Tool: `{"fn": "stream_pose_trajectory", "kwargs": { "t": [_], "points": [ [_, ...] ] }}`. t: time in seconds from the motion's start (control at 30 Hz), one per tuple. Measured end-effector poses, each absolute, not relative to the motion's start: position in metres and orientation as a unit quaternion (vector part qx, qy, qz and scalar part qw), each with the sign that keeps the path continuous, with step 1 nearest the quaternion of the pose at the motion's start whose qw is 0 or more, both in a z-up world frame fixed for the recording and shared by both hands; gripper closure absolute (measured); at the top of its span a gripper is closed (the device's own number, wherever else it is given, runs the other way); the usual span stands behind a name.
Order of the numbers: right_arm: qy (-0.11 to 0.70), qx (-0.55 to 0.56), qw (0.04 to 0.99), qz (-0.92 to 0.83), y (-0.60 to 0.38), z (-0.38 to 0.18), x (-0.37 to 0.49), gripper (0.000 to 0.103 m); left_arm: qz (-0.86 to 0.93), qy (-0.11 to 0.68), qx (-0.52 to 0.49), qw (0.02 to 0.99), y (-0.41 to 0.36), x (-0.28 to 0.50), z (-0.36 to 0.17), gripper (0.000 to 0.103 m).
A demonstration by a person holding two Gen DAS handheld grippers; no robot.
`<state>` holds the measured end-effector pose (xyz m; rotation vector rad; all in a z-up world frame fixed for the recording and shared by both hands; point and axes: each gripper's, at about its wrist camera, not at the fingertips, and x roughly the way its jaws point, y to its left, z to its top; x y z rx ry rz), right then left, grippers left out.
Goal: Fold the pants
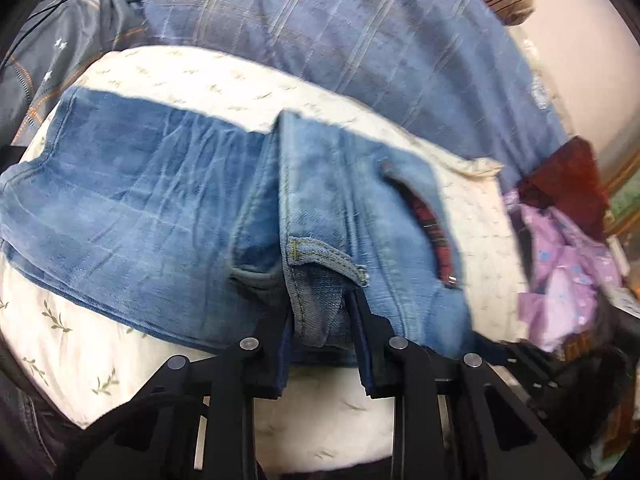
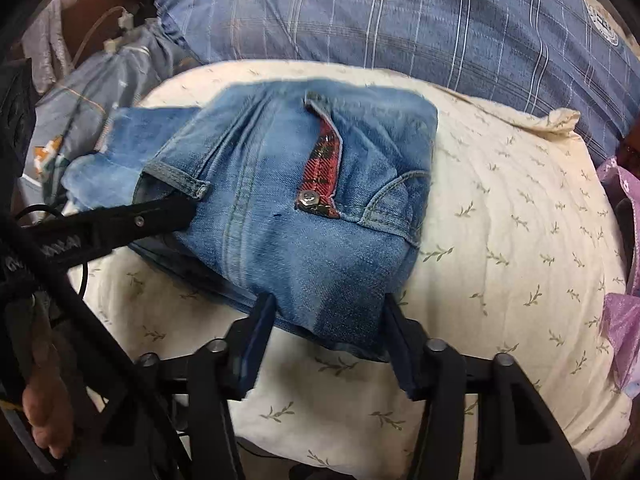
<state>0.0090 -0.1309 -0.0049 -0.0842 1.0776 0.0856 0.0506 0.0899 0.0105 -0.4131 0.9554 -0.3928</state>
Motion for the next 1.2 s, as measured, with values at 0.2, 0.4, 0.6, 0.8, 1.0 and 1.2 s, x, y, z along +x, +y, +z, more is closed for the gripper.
{"fn": "stream_pose_trajectory", "kwargs": {
  "t": [0.2, 0.4, 0.6, 0.8, 1.0, 1.2],
  "points": [
    [0.526, -0.006, 0.848, 0.059, -0.145, -0.015, 0.008, 0.059, -0.192, 0.511, -0.206, 0.812, 0.097, 0.068, -0.028, 0.075],
    [0.502, 0.031, 0.861, 0.078, -0.159, 0.005, -0.013, 0.040, -0.185, 0.469, -0.215, 0.836, 0.124, 0.050, 0.003, 0.064],
    [0.469, 0.183, 0.858, 0.106, -0.212, 0.022, 0.007, 0.032, -0.158, 0.458, -0.180, 0.856, 0.125, 0.066, 0.032, 0.034],
    [0.508, 0.267, 0.814, 0.094, -0.242, -0.013, 0.081, 0.030, -0.188, 0.520, -0.218, 0.804, 0.104, 0.123, -0.008, 0.043],
    [0.517, 0.336, 0.774, 0.144, -0.248, -0.054, 0.098, 0.046, -0.191, 0.504, -0.207, 0.816, 0.107, 0.121, -0.021, 0.092],
    [0.501, 0.275, 0.808, 0.146, -0.245, -0.022, 0.096, 0.082, -0.204, 0.508, -0.222, 0.807, 0.091, 0.137, -0.009, 0.097]
  ]
}}
